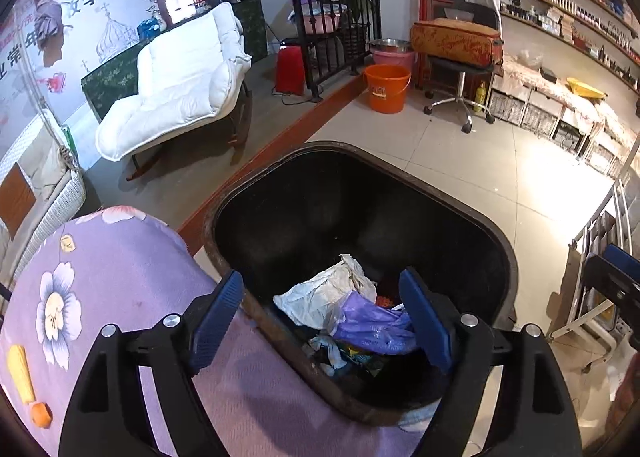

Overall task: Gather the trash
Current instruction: 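Grasp the orange peel with the left tool while the right tool grasps the yellow mesh net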

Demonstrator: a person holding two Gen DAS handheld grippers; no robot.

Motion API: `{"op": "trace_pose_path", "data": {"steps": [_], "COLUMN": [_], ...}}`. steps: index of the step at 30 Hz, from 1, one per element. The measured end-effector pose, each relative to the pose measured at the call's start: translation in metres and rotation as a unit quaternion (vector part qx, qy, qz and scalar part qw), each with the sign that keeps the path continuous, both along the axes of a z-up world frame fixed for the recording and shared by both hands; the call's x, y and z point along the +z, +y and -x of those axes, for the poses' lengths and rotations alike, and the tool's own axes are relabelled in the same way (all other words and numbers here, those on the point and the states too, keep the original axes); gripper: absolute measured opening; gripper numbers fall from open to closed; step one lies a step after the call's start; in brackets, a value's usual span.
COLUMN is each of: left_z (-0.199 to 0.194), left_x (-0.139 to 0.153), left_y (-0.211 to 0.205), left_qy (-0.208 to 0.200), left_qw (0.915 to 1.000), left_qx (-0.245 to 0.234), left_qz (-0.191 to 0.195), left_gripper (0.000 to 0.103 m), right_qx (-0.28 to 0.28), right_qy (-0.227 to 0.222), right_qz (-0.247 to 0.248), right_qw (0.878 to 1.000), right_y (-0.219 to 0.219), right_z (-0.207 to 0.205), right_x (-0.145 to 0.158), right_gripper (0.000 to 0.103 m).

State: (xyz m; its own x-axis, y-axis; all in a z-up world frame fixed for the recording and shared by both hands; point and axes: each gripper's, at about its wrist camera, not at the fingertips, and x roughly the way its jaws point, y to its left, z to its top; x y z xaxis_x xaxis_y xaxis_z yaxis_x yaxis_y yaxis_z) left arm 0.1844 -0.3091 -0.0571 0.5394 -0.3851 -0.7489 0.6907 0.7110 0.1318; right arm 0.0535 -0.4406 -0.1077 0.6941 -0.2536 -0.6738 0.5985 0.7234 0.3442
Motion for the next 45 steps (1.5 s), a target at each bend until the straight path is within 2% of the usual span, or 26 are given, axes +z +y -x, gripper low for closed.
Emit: {"op": "trace_pose_path", "data": {"steps": [10, 18, 22, 34, 42, 45], "left_z": [0.016, 0.029, 0.031, 0.024, -0.02, -0.045], "left_x": [0.02, 0.026, 0.025, 0.015, 0.007, 0.0], "left_y": [0.048, 0.11, 0.14, 0.234, 0.319, 0.341], "left_qy": [-0.016, -0.031, -0.025, -0.035, -0.016, 0.004], "left_qw": [0.9986, 0.9939, 0.9902, 0.9772, 0.9573, 0.9536], "left_qx": [0.03, 0.087, 0.121, 0.207, 0.286, 0.298], "left_qz": [0.04, 0.061, 0.066, 0.029, 0.036, 0.04], "left_gripper": [0.087, 0.089, 0.089, 0.089, 0.089, 0.083], "right_qx": [0.047, 0.118, 0.155, 0.285, 0.364, 0.383], "right_qy": [-0.008, -0.019, -0.022, -0.025, -0.021, -0.022], "right_qz": [0.001, 0.018, 0.023, 0.039, 0.048, 0.05], "right_qw": [0.999, 0.993, 0.987, 0.958, 0.93, 0.922], "right_y": [0.027, 0.066, 0.088, 0.163, 0.215, 0.232], "right_z": [-0.019, -0.043, -0.055, -0.093, -0.12, -0.129], "right_x": [0.008, 0.023, 0.029, 0.052, 0.066, 0.07], "right_gripper": [0.088, 0.088, 0.088, 0.088, 0.088, 0.088]}}
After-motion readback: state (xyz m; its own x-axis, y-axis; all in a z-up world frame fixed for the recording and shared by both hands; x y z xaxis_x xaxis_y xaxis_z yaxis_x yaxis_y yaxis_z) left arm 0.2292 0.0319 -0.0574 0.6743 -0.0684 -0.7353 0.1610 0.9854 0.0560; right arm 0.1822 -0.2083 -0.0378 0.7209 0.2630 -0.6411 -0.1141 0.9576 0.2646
